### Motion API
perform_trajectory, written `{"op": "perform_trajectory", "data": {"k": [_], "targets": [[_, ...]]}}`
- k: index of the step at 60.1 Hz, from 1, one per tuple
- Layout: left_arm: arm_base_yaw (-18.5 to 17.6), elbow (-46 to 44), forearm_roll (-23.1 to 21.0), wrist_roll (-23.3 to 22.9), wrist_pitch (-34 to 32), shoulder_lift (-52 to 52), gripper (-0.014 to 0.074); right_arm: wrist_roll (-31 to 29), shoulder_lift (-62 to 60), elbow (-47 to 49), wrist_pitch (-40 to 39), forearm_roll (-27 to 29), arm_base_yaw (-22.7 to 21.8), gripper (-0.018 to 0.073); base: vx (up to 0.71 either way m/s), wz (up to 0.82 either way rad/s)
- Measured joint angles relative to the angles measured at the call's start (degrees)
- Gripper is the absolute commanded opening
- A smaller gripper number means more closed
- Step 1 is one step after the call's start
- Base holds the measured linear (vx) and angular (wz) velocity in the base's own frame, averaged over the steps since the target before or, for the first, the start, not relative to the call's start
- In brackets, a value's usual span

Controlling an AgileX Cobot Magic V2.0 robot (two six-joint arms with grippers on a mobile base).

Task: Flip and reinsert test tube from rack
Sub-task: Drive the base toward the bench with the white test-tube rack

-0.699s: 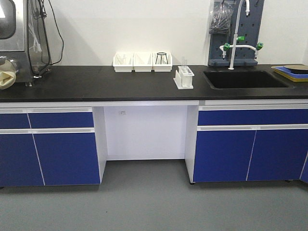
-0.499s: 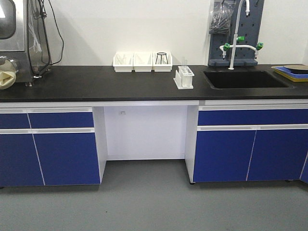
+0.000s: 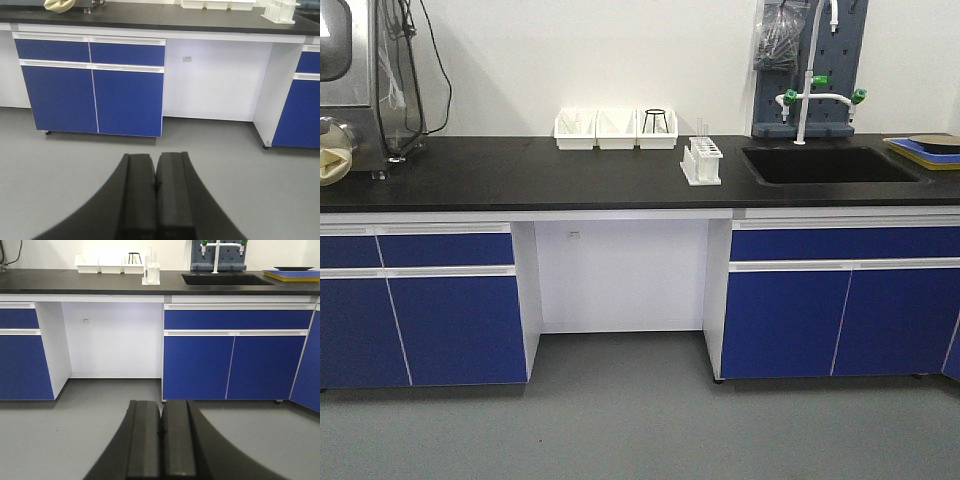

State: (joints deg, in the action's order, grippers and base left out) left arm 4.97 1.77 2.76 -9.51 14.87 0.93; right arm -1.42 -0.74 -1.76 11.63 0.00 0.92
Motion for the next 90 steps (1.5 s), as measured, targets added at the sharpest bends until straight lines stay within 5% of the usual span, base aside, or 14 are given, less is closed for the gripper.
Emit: {"op": "perform_trajectory", "data": {"k": [37, 90], "targets": [[0.00, 0.00, 0.00, 0.00, 0.00, 0.00, -0.0006, 0.00, 0.00, 0.00, -0.05, 0.00, 0.00, -0.0008, 0.17, -0.06], [0.00, 0.00, 0.00, 0.00, 0.00, 0.00, -0.0006, 0.00, 0.00, 0.00, -0.05, 0.00, 0.00, -0.0008, 0.47, 0.04]]}}
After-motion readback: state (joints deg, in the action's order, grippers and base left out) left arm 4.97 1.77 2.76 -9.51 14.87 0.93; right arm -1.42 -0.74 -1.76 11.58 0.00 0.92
